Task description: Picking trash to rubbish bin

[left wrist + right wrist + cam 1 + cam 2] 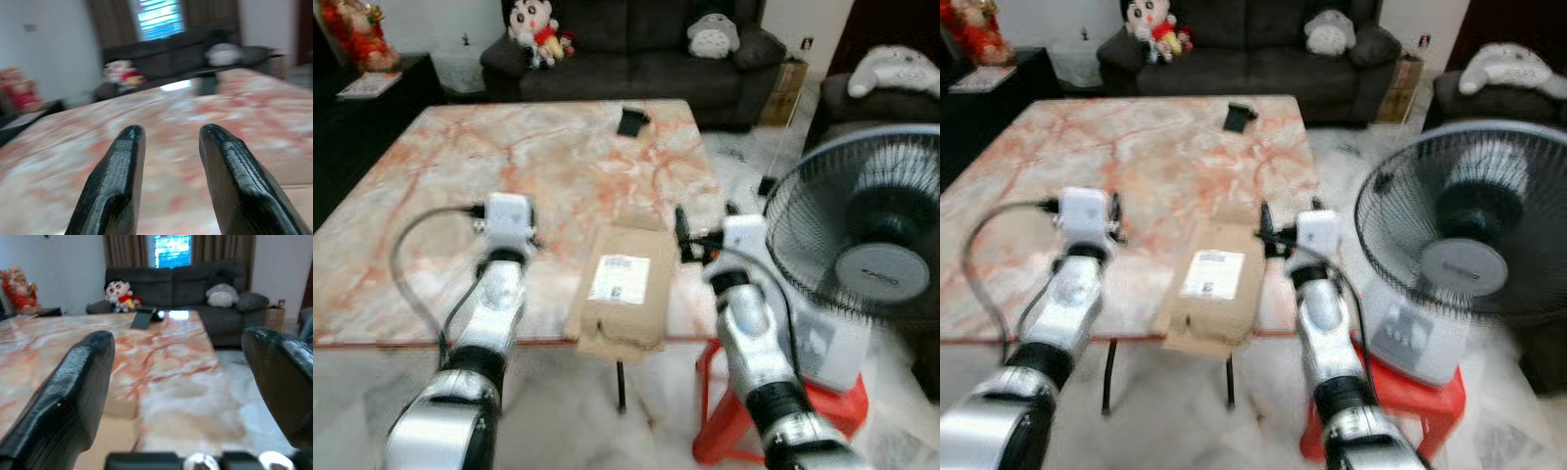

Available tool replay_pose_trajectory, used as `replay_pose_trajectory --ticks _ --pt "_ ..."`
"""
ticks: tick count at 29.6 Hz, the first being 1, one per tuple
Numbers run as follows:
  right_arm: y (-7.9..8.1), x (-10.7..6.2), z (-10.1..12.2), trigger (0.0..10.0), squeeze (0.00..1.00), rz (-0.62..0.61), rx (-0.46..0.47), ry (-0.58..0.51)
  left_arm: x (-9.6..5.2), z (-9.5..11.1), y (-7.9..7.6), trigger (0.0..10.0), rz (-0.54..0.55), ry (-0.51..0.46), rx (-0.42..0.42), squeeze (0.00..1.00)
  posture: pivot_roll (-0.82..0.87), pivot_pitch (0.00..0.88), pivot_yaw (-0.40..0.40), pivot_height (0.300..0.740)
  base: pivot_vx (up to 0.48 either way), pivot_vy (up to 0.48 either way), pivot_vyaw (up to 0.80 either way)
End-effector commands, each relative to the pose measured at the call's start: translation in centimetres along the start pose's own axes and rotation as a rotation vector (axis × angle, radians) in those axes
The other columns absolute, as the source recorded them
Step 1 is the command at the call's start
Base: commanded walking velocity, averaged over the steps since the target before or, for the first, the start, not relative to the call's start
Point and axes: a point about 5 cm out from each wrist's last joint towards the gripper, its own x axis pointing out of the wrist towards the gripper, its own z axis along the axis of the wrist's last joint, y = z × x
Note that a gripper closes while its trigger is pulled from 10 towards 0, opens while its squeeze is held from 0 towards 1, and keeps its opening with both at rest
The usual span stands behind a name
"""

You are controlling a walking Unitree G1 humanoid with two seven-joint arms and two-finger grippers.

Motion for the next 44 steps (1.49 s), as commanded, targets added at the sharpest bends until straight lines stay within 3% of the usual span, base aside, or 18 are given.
replay_pose_trajectory --ticks 1,16,18,19,25,30,31,34,35,39,44 --pt "0.9 0.3 0.1 10.0 0.00 0.027 0.018 0.011 0.0 0.0 0.6 10.0 -0.011 -0.004 0.024 0.00 -0.10 0.009 -0.012 0.740 0.000 0.000 0.00" --pt "1.2 -0.1 -0.9 10.0 0.00 0.042 0.046 0.089 -1.0 -1.6 -1.5 10.0 -0.160 0.086 0.012 0.00 -0.12 0.014 -0.007 0.740 0.000 0.000 0.00" --pt "1.4 -0.4 -1.2 10.0 0.00 0.055 0.086 0.100 -1.0 -1.9 -2.0 10.0 -0.175 0.102 0.014 0.00 -0.12 0.009 -0.005 0.740 0.000 0.000 0.00" --pt "1.3 -0.4 -1.2 10.0 1.00 0.052 0.093 0.096 -1.0 -1.8 -2.0 10.0 -0.176 0.102 0.014 0.00 -0.12 0.009 -0.005 0.740 0.000 0.000 0.00" --pt "0.6 -0.6 -1.9 10.0 1.00 -0.005 0.156 0.159 -0.8 -1.6 -2.6 10.0 -0.200 0.100 0.015 0.00 -0.12 0.004 -0.010 0.740 0.000 0.000 0.00" --pt "1.0 -0.8 -2.7 10.0 1.00 0.007 0.301 0.238 -0.5 -1.4 -3.2 10.0 -0.221 0.100 0.017 0.00 -0.13 0.015 -0.019 0.740 0.000 0.000 0.00" --pt "1.1 -0.8 -2.7 10.0 0.24 0.011 0.308 0.245 -0.5 -1.3 -3.3 10.0 -0.224 0.100 0.018 0.00 -0.13 0.017 -0.020 0.740 0.000 0.000 0.00" --pt "1.2 -0.8 -2.8 10.0 0.24 0.014 0.315 0.254 -0.4 -1.3 -3.4 10.0 -0.228 0.102 0.018 0.00 -0.13 0.017 -0.020 0.740 0.000 0.000 0.00" --pt "1.4 -0.9 -3.1 10.0 0.00 0.025 0.337 0.290 -0.4 -1.3 -3.7 10.0 -0.241 0.103 0.031 0.00 -0.13 0.034 -0.030 0.740 0.000 0.000 0.00" --pt "2.5 -1.3 -3.7 10.0 0.00 0.102 0.408 0.377 -0.5 -1.2 -4.8 10.0 -0.281 0.111 0.035 0.00 -0.14 0.044 -0.036 0.740 0.000 0.000 0.00" --pt "3.1 -1.7 -4.1 10.0 0.00 0.158 0.392 0.439 -0.8 -1.4 -6.1 10.0 -0.323 0.116 0.040 0.00 -0.14 0.048 -0.042 0.740 0.000 0.000 0.00"
